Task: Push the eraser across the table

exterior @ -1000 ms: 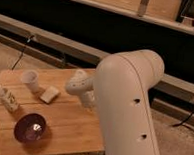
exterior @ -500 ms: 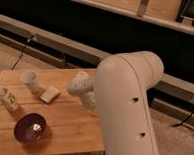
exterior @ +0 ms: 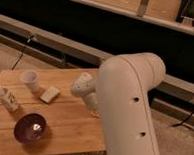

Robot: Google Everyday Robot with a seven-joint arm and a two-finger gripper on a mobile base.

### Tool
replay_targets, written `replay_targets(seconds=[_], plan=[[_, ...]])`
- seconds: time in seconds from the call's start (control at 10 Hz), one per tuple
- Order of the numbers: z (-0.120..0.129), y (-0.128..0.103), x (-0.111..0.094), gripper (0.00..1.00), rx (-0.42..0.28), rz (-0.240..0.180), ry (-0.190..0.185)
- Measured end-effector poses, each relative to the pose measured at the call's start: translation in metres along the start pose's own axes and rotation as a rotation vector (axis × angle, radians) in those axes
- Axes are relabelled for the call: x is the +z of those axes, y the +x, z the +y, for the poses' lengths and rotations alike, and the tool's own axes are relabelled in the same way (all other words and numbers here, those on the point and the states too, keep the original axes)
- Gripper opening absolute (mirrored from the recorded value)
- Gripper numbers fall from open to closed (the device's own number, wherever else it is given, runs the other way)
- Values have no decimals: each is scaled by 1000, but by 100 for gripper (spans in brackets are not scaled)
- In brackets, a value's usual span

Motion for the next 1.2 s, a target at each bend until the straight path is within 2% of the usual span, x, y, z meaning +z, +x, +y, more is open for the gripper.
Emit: replay_targets(seconds=[0.2,0.6,0.8,1.0,1.2], plan=[[-8,0,3,0,0,7,18],[-31,4,6,0,-10,27,78],[-68,21,10,0,3,63,139],[-139,78,22,0,106,146,220],[-204,145,30,3,277,208,264]])
